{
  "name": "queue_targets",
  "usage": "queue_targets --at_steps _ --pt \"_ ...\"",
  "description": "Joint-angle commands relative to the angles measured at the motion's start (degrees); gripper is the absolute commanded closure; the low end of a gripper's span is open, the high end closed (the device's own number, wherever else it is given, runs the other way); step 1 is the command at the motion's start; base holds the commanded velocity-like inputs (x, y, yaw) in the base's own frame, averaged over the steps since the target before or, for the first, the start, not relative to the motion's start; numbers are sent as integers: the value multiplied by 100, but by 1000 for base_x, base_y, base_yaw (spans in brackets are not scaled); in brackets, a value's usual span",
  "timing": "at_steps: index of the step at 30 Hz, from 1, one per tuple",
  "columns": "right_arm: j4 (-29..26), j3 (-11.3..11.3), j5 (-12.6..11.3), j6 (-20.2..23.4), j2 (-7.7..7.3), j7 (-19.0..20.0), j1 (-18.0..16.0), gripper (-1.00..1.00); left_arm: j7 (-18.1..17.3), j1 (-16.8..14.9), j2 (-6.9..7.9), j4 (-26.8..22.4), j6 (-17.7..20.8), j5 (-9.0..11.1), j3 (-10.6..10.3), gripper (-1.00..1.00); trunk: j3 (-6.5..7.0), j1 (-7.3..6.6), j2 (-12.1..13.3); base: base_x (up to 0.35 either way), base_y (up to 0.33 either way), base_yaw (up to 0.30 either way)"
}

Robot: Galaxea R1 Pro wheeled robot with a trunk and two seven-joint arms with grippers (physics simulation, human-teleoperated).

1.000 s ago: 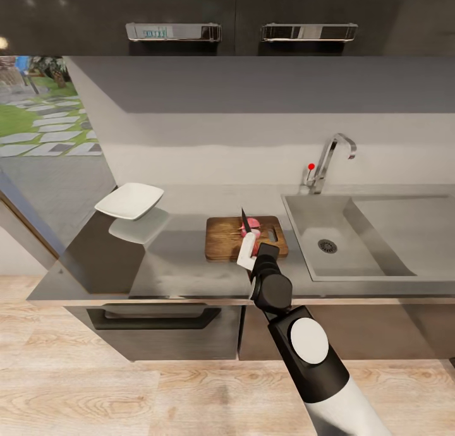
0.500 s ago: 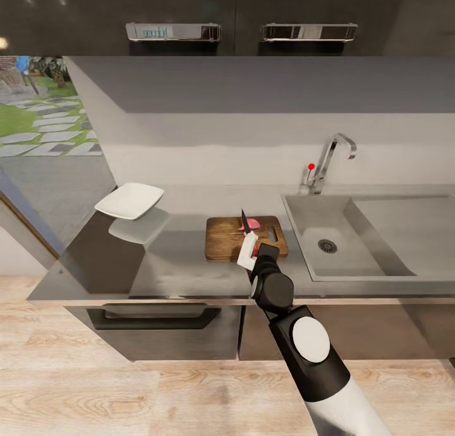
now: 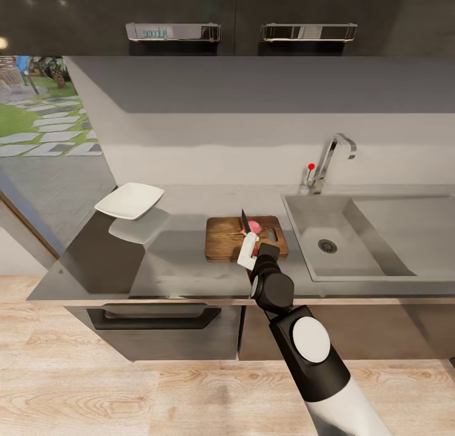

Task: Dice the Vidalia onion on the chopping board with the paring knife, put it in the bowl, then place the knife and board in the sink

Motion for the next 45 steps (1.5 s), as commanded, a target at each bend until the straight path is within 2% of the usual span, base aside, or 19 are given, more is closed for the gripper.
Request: queue_targets --at_steps 1,10,33,39,45 --pt "-28 8 53 18 0 55 -6 100 23 -2 1 0 -15 41 -50 -100 -6 1 -4 0 0 0" --pt "-320 11 77 18 0 45 -6 100 22 -2 1 -1 -14 40 -50 -100 -6 1 -4 0 0 0" --pt "-315 -1 81 9 0 45 -6 100 24 -2 1 -1 -7 43 -50 -100 -6 1 -4 0 0 0" --pt "-320 -263 66 9 0 45 -6 100 24 -2 1 0 -7 41 -50 -100 -6 1 -4 0 0 0" --pt "-338 -301 85 15 0 -57 -6 100 24 -2 1 1 -7 41 -50 -100 -6 1 -4 0 0 0"
